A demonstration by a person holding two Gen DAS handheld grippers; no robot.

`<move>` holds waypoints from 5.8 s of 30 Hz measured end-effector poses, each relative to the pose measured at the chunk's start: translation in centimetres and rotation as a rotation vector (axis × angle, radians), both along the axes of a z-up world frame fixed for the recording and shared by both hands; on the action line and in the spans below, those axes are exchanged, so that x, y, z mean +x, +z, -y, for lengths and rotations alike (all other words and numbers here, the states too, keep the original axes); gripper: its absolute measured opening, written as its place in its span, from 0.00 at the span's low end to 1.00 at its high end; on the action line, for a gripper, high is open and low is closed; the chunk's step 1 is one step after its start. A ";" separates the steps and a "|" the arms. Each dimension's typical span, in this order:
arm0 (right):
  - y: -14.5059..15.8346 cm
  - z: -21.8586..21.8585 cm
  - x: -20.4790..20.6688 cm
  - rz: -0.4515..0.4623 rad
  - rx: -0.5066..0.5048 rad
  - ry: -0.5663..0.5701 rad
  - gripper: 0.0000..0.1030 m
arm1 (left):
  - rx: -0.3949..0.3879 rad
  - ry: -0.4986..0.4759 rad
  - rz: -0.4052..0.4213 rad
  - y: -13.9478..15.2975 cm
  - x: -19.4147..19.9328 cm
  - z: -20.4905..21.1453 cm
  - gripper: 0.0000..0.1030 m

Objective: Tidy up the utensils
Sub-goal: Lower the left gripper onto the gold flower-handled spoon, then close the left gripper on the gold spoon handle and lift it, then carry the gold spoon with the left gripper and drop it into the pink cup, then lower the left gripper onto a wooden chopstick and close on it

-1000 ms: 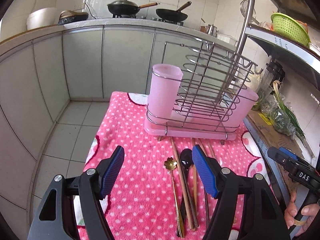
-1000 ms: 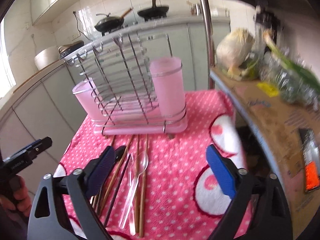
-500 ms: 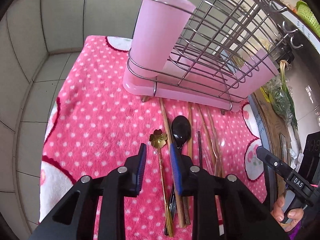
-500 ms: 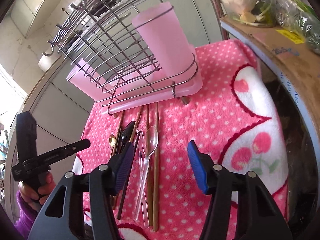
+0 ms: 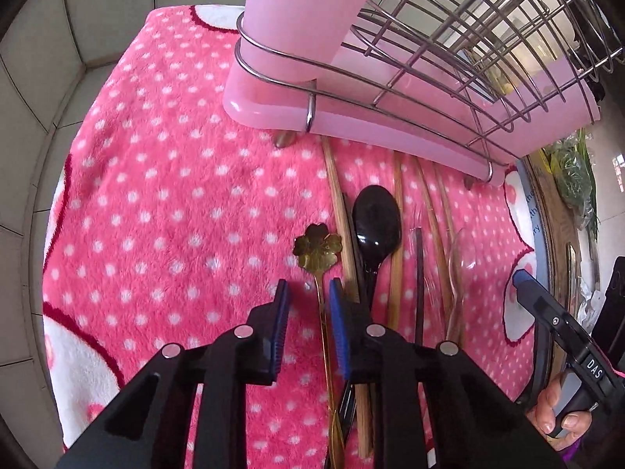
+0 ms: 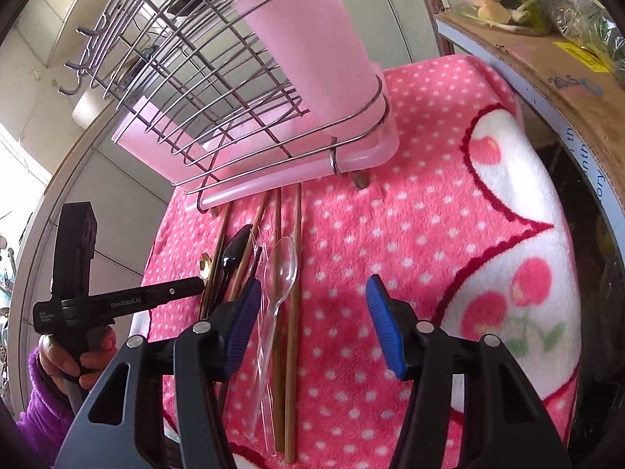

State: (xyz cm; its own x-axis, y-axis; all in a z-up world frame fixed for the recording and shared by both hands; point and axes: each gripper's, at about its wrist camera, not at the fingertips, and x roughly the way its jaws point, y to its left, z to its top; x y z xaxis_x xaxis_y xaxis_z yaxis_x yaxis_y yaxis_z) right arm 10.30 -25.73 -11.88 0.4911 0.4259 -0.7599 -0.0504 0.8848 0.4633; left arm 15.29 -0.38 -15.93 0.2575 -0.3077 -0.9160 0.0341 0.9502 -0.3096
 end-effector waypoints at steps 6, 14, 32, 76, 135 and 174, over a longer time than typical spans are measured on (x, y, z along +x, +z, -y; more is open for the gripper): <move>-0.2 -0.1 0.2 -0.003 0.002 0.007 0.55 | 0.050 -0.048 -0.026 -0.6 0.0 2.0 0.12; -0.5 0.3 0.6 -0.021 0.049 0.011 0.55 | 0.161 -0.092 -0.005 -0.9 0.3 4.4 0.03; -4.0 -2.1 4.0 -0.162 0.144 0.048 0.05 | 0.031 -0.033 -0.005 -0.9 0.6 0.1 0.02; 22.9 3.1 5.3 0.759 -0.049 -0.194 0.03 | -0.235 0.098 0.891 25.6 -0.8 -6.8 0.01; 6.1 2.0 -2.3 0.197 -0.033 -0.159 0.39 | -0.153 0.083 0.555 12.3 -4.6 -5.3 0.31; -0.2 -2.8 -0.7 -0.005 -0.026 -0.030 0.32 | -0.058 0.099 0.146 1.4 -5.1 -5.0 0.06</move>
State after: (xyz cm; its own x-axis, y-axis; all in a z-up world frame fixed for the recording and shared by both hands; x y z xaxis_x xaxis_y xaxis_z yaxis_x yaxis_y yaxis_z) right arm 9.56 -22.93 -12.04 0.4995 0.3910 -0.7730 -0.0211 0.8976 0.4404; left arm 10.19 4.59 -14.50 0.4181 -0.3258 -0.8480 -0.0097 0.9318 -0.3628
